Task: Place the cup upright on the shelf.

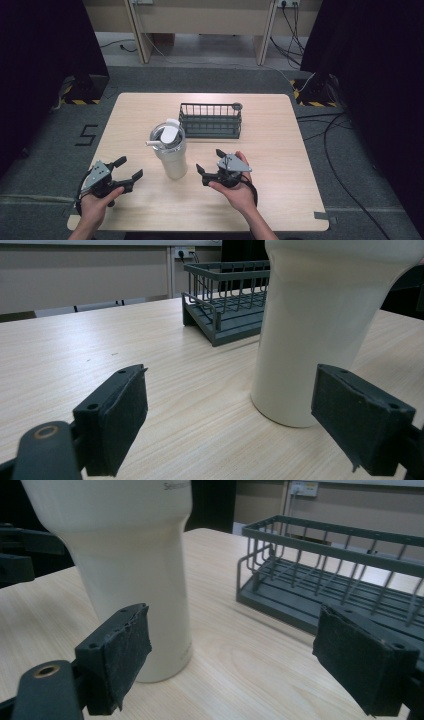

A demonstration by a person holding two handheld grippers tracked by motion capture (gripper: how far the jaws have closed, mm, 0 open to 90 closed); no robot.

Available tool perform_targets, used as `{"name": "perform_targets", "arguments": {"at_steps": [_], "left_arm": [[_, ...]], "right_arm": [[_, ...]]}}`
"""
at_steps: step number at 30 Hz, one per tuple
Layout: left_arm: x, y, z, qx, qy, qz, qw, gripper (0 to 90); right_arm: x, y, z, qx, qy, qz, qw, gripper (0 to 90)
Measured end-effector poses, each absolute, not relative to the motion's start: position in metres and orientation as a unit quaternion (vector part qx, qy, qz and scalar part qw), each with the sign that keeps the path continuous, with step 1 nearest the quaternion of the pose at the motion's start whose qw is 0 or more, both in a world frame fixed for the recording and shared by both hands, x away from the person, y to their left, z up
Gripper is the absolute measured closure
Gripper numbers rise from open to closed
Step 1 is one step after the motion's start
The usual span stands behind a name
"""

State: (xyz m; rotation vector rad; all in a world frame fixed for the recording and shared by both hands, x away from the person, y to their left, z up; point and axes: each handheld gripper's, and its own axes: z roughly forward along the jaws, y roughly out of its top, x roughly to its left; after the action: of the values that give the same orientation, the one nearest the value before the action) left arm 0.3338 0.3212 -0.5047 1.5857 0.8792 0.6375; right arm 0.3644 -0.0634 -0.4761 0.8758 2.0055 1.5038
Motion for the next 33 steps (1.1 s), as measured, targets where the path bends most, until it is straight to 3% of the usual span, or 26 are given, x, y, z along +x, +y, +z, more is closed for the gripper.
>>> {"name": "perform_targets", "arguments": {"at_steps": [33], "left_arm": [[0.334, 0.321, -0.504, 0.675, 0.372, 0.268, 0.578, 14.3]], "right_arm": [[0.381, 0.010, -0.486, 0.268, 0.761, 0.556, 0.198, 15.0]]}}
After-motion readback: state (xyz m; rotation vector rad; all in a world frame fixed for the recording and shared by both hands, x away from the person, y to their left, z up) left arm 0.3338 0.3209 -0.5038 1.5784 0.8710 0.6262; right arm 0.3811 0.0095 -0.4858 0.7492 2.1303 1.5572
